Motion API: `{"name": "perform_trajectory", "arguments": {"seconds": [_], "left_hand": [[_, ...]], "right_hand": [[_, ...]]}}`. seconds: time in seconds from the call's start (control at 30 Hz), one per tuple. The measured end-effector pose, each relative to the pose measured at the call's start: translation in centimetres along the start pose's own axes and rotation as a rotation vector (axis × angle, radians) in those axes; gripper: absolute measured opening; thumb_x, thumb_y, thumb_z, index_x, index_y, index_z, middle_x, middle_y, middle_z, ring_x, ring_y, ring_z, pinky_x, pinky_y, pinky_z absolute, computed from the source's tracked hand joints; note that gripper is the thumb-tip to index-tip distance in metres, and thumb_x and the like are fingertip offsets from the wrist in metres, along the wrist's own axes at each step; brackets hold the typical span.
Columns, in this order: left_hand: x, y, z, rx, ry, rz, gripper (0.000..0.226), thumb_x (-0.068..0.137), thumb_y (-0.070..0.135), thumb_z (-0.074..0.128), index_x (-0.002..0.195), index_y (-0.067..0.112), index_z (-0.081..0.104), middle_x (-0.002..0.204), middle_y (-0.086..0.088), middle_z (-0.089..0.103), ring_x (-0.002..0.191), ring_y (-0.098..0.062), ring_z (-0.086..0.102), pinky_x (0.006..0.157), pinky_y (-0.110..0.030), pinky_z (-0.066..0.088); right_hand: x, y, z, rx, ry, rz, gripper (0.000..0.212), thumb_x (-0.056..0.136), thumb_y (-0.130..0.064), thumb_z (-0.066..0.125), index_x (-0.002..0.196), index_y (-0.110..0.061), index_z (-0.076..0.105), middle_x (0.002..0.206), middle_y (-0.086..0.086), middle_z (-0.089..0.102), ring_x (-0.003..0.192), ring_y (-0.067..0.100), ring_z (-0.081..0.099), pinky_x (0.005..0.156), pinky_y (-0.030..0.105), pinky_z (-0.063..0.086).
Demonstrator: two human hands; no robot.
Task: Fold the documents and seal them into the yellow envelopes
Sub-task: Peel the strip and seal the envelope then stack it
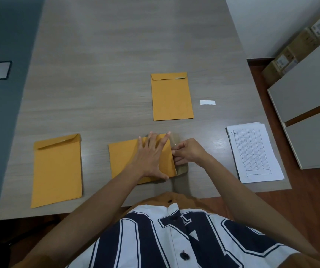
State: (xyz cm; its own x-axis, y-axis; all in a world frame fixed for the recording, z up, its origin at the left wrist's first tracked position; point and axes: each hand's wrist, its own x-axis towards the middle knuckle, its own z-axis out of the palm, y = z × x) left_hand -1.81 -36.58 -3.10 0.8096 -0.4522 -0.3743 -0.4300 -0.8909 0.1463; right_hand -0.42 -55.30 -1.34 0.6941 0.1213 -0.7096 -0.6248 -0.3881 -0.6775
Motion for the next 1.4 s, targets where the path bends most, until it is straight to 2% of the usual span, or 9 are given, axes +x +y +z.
{"name": "perform_trajectory", "arguments": {"seconds": [0.1, 0.2, 0.4, 0.5, 0.67, 0.97, 1.17, 1.3, 1.4], "left_hand": [[-0.1, -0.7, 0.8, 0.022, -0.046, -0.024, 0.147, 0.051, 0.089, 0.063, 0.15, 0.029, -0.026, 0.163, -0.014, -0.005, 0.15, -0.037, -0.005, 0.115, -0.066, 0.009], [-0.1, -1.2, 1.6, 0.031, -0.055, -0.047, 0.132, 0.054, 0.094, 0.053, 0.154, 0.031, -0.006, 0.163, -0.01, -0.01, 0.15, -0.033, -0.011, 0.116, -0.064, 0.006], [0.6, 0.0, 1.0, 0.017, 0.006, -0.085, 0.11, 0.063, 0.084, 0.059, 0.15, 0.028, 0.023, 0.163, -0.005, 0.004, 0.151, -0.032, -0.004, 0.116, -0.062, 0.011], [1.2, 0.3, 0.8, 0.023, -0.017, -0.066, 0.113, 0.061, 0.081, 0.066, 0.15, 0.027, 0.022, 0.164, 0.001, 0.001, 0.151, -0.03, -0.002, 0.117, -0.06, 0.014], [1.6, 0.1, 0.5, 0.037, -0.024, -0.072, 0.119, 0.059, 0.082, 0.067, 0.153, 0.032, 0.014, 0.164, -0.005, 0.0, 0.15, -0.03, 0.002, 0.117, -0.056, 0.017], [1.7, -0.2, 0.8, 0.029, -0.003, -0.066, 0.12, 0.056, 0.085, 0.065, 0.152, 0.034, 0.013, 0.164, -0.005, 0.0, 0.15, -0.029, 0.003, 0.117, -0.055, 0.018], [1.7, -0.3, 0.9, 0.034, 0.009, -0.058, 0.118, 0.056, 0.087, 0.063, 0.15, 0.035, 0.014, 0.164, -0.004, 0.0, 0.15, -0.029, 0.004, 0.117, -0.054, 0.018], [1.7, -0.5, 1.0, 0.042, 0.016, -0.055, 0.119, 0.057, 0.088, 0.061, 0.152, 0.035, 0.012, 0.164, -0.004, -0.001, 0.15, -0.028, 0.002, 0.117, -0.054, 0.018], [1.8, -0.6, 1.1, 0.05, 0.025, -0.06, 0.12, 0.057, 0.09, 0.057, 0.153, 0.034, 0.012, 0.164, -0.002, -0.002, 0.15, -0.027, 0.002, 0.116, -0.052, 0.019]], "right_hand": [[-0.1, 0.7, -0.4, -0.07, 0.125, -0.067, 0.009, 0.091, -0.006, 0.066, 0.095, 0.002, 0.069, 0.082, 0.019, 0.072, 0.065, 0.025, 0.073, 0.058, 0.032, 0.061], [0.4, 1.7, -0.7, -0.291, 0.259, -0.188, 0.005, 0.088, -0.014, 0.071, 0.088, -0.009, 0.072, 0.07, 0.006, 0.072, 0.055, 0.012, 0.068, 0.057, 0.027, 0.059], [1.4, 2.1, -0.7, -0.585, 0.291, -0.284, 0.008, 0.082, -0.021, 0.074, 0.086, -0.016, 0.07, 0.074, -0.007, 0.064, 0.073, 0.011, 0.062, 0.072, 0.032, 0.056], [1.8, 1.7, -0.7, -0.695, 0.273, -0.34, 0.019, 0.081, -0.02, 0.075, 0.098, -0.019, 0.067, 0.088, -0.003, 0.062, 0.082, 0.016, 0.061, 0.076, 0.036, 0.055], [2.1, 1.3, -0.6, -0.831, 0.219, -0.401, 0.029, 0.088, -0.022, 0.068, 0.116, -0.026, 0.066, 0.101, -0.002, 0.057, 0.088, 0.015, 0.058, 0.076, 0.03, 0.049], [2.6, 1.4, -0.2, -0.843, 0.22, -0.423, 0.024, 0.088, -0.026, 0.068, 0.112, -0.024, 0.066, 0.104, -0.001, 0.055, 0.09, 0.016, 0.057, 0.079, 0.032, 0.051], [3.1, 1.4, 0.0, -0.827, 0.252, -0.47, 0.008, 0.092, -0.023, 0.063, 0.098, -0.018, 0.064, 0.105, -0.001, 0.053, 0.086, 0.019, 0.059, 0.076, 0.035, 0.052], [3.3, 1.0, -0.4, -0.79, 0.239, -0.445, 0.001, 0.091, -0.018, 0.063, 0.091, -0.02, 0.063, 0.096, -0.005, 0.059, 0.086, 0.016, 0.059, 0.075, 0.031, 0.051], [3.3, 0.7, -1.5, -0.534, 0.313, -0.422, 0.004, 0.089, -0.012, 0.066, 0.088, -0.014, 0.063, 0.087, -0.004, 0.065, 0.079, 0.011, 0.06, 0.072, 0.018, 0.05]]}}
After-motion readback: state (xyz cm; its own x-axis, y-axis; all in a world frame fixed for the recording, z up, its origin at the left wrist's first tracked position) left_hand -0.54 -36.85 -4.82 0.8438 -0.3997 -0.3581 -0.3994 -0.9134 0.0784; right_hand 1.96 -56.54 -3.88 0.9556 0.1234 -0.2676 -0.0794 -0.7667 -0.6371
